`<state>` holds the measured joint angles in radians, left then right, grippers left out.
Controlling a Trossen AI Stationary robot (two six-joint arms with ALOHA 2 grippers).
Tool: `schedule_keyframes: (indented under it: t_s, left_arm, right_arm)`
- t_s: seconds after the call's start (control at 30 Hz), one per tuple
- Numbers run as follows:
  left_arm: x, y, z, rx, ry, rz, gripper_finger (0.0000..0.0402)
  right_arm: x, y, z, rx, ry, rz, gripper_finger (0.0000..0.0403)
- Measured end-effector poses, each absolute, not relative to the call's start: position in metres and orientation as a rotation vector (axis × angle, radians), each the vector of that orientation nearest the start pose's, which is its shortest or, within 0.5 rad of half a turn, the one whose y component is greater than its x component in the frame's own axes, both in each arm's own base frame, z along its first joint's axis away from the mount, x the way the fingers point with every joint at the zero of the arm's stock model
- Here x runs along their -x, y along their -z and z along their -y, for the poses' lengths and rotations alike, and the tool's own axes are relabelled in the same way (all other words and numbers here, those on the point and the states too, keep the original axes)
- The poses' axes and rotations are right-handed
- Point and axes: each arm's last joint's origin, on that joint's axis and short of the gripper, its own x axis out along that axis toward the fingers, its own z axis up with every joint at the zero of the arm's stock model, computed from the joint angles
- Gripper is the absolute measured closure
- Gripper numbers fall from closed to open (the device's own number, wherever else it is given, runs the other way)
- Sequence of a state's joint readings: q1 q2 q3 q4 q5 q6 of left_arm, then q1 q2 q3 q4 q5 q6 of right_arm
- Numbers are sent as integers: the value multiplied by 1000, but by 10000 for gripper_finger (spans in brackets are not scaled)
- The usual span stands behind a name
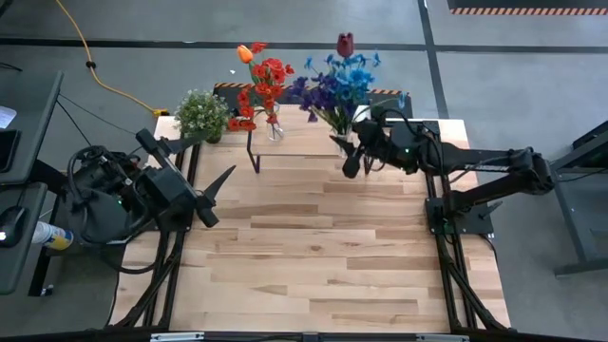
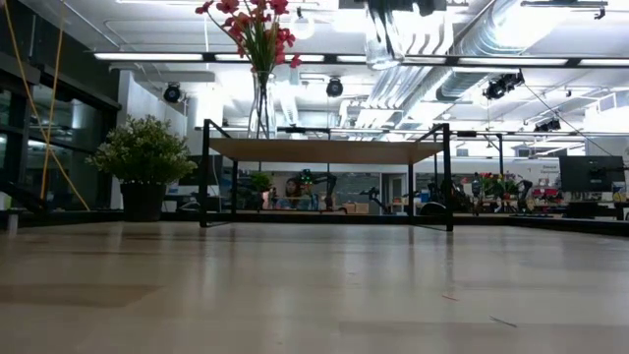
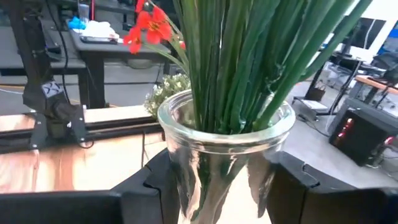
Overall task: Pick and place flowers into a vace then onto a shelf
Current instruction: Put the right transparent vase on the shelf
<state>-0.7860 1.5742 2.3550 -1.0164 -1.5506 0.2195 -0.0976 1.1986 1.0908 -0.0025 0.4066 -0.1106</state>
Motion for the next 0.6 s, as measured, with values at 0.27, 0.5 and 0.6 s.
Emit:
schedule_keyframes:
  t_s: [0.27, 0.5, 0.6]
  left_arm:
    - [-173, -551, 133, -390, -660, -192, 41]
    - [-170, -538, 131, -353, -536, -264, 41]
    - [-169, -533, 131, -316, -472, -306, 41]
  right_arm:
    - [-256, -375, 76, 107, 521, -126, 241]
    - [-245, -376, 106, 71, 532, -105, 241]
    - [-241, -377, 114, 60, 530, -101, 241]
